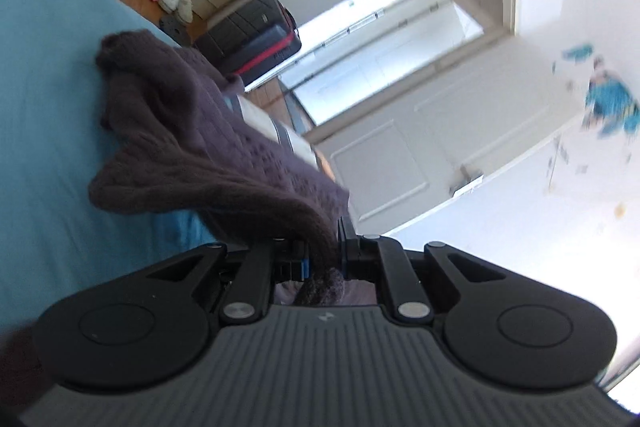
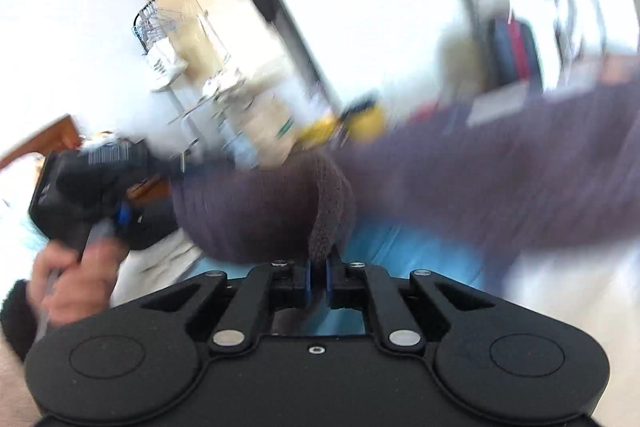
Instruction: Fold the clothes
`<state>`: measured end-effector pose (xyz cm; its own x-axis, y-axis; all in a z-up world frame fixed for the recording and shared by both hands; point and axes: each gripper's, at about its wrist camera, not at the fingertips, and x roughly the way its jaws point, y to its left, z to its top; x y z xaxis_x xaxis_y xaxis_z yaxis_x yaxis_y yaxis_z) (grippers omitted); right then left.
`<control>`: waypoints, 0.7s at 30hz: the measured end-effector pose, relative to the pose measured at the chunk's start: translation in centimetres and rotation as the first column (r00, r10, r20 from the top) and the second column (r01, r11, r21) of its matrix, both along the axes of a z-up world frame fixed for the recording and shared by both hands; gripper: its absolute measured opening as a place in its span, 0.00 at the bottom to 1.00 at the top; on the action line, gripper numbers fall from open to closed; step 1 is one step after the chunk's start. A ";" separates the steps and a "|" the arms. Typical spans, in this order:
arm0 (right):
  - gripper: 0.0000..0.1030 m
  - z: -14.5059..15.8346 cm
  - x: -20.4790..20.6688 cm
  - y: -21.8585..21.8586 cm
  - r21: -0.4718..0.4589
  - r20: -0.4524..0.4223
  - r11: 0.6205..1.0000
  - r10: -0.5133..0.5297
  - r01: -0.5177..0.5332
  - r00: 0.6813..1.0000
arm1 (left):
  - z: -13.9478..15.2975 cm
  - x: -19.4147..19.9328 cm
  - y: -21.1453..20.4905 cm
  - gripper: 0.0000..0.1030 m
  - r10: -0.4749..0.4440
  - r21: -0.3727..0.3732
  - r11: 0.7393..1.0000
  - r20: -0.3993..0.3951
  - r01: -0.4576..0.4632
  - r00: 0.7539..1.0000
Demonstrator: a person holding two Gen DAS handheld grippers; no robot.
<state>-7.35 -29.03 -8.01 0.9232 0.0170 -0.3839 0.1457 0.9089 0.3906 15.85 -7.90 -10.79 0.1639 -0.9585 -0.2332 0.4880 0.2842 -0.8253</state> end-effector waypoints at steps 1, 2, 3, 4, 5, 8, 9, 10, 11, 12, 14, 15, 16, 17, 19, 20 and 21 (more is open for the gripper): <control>0.09 1.6 -0.7 -0.6 -0.038 0.015 0.999 -0.031 0.032 0.999 | 0.4 -0.8 -0.5 0.10 -0.009 0.013 1.000 0.021 0.009 1.000; 0.09 3.1 -1.4 -1.2 -0.073 0.030 0.995 -0.060 0.062 0.998 | 0.6 -1.3 -1.1 0.10 -0.021 0.015 1.000 0.037 0.020 0.999; 0.09 4.4 -1.8 -1.8 -0.093 0.040 0.992 -0.079 0.083 0.996 | 0.6 -1.7 -1.6 0.10 -0.033 0.014 0.999 0.046 0.032 0.998; 0.09 5.7 -1.8 -2.2 -0.144 0.040 0.985 -0.092 0.097 0.995 | 0.5 -1.7 -1.9 0.11 -0.045 0.001 0.999 0.033 0.045 0.998; 0.08 6.9 -1.7 -2.5 -0.201 0.039 0.973 -0.106 0.112 0.994 | 0.3 -1.6 -2.1 0.11 -0.059 -0.009 0.998 0.011 0.059 0.998; 0.09 8.6 1.4 -2.6 -0.481 -0.032 0.867 -0.165 0.129 0.986 | -0.6 -1.0 -2.6 0.12 -0.070 -0.026 0.997 -0.047 0.069 0.996; 0.09 8.5 2.7 -2.8 -0.551 -0.070 0.826 -0.187 0.118 0.980 | -0.7 -0.9 -2.7 0.10 -0.057 -0.008 0.998 -0.042 0.057 0.997; 0.09 7.7 4.1 -3.5 -0.569 -0.141 0.816 -0.222 0.105 0.965 | -0.9 -0.9 -2.8 0.10 -0.044 0.021 0.999 -0.025 0.045 0.999; 0.10 7.0 5.4 -4.3 -0.585 -0.209 0.806 -0.257 0.090 0.943 | -1.1 -0.9 -2.9 0.10 -0.031 0.049 0.998 -0.008 0.032 0.999; 0.12 6.2 6.8 -5.1 -0.592 -0.273 0.802 -0.288 0.075 0.918 | -1.3 -0.9 -3.1 0.10 -0.024 0.074 0.997 0.004 0.024 1.000; 0.13 4.3 7.9 -6.6 -0.530 -0.332 0.845 -0.281 0.069 0.900 | -2.1 -0.4 -3.6 0.16 -0.041 0.108 0.993 -0.009 0.042 0.999; 0.21 3.5 8.1 -7.0 -0.513 -0.349 0.856 -0.279 0.067 0.894 | -2.5 -0.2 -3.8 0.17 -0.046 0.126 0.991 -0.016 0.047 0.999; 0.30 3.2 7.6 -6.9 -0.523 -0.367 0.851 -0.281 0.053 0.887 | -2.8 -0.1 -4.1 0.17 -0.039 0.150 0.988 -0.024 0.042 0.999; 0.46 2.9 7.2 -6.7 -0.532 -0.383 0.846 -0.280 0.037 0.880 | -3.1 0.0 -4.4 0.17 -0.034 0.173 0.984 -0.027 0.038 0.999; 0.52 3.0 6.5 -6.2 -0.542 -0.410 0.840 -0.251 -0.013 0.877 | -3.0 0.0 -5.0 0.18 -0.035 0.213 0.976 -0.006 0.036 0.999; 0.52 3.1 6.1 -6.0 -0.544 -0.428 0.838 -0.232 -0.045 0.873 | -2.8 -0.1 -5.3 0.21 -0.038 0.243 0.969 0.013 0.034 0.999; 0.52 3.2 5.5 -6.1 -0.523 -0.479 0.844 -0.177 -0.118 0.860 | -2.4 -0.6 -5.8 0.26 -0.043 0.307 0.951 0.061 0.023 0.997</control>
